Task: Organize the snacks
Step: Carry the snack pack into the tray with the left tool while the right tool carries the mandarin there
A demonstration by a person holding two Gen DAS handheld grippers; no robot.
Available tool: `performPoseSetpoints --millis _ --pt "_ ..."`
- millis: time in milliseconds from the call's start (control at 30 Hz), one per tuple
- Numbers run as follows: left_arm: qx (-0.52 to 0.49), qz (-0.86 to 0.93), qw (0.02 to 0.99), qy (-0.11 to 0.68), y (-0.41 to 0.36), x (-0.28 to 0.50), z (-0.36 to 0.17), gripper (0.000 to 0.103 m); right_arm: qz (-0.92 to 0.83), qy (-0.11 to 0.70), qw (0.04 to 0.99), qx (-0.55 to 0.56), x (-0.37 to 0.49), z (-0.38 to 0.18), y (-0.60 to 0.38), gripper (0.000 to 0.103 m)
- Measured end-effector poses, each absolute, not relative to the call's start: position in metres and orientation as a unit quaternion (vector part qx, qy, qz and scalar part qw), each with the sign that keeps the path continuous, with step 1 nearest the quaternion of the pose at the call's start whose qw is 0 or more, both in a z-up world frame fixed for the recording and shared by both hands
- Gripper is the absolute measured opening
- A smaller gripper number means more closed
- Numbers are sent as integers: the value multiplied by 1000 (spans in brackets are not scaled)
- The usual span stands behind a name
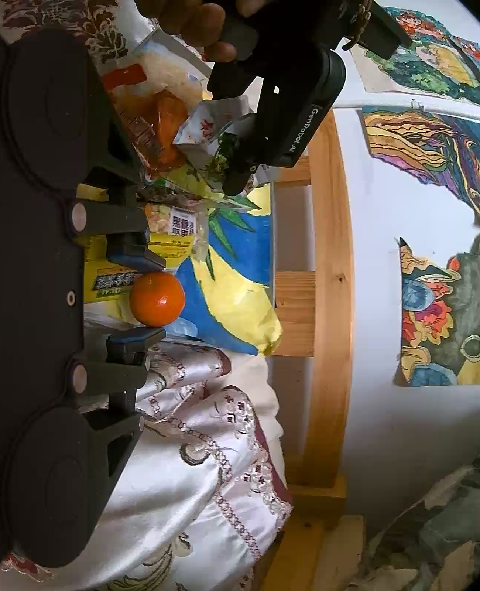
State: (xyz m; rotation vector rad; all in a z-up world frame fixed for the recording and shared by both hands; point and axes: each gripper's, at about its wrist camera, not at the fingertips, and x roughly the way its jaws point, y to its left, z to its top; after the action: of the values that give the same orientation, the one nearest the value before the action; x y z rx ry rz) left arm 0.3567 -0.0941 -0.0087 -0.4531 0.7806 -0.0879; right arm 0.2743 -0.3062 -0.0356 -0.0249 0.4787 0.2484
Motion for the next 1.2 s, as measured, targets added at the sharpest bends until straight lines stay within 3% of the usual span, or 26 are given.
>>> performPoseSetpoints --millis 367,567,900,1200 --pt "-211 -36 901 377 -98 356 -13 51 124 241 963 -15 274 -36 -305 38" --pt "-213 -39 902 375 -98 355 -13 60 124 241 962 -18 274 -36 -304 39" --pt "-201 -41 913 352 -100 348 -5 80 123 235 964 -17 272 -34 -304 52" --pt "-196 -41 919 341 -100 340 -2 85 123 226 966 -13 269 -31 -304 62"
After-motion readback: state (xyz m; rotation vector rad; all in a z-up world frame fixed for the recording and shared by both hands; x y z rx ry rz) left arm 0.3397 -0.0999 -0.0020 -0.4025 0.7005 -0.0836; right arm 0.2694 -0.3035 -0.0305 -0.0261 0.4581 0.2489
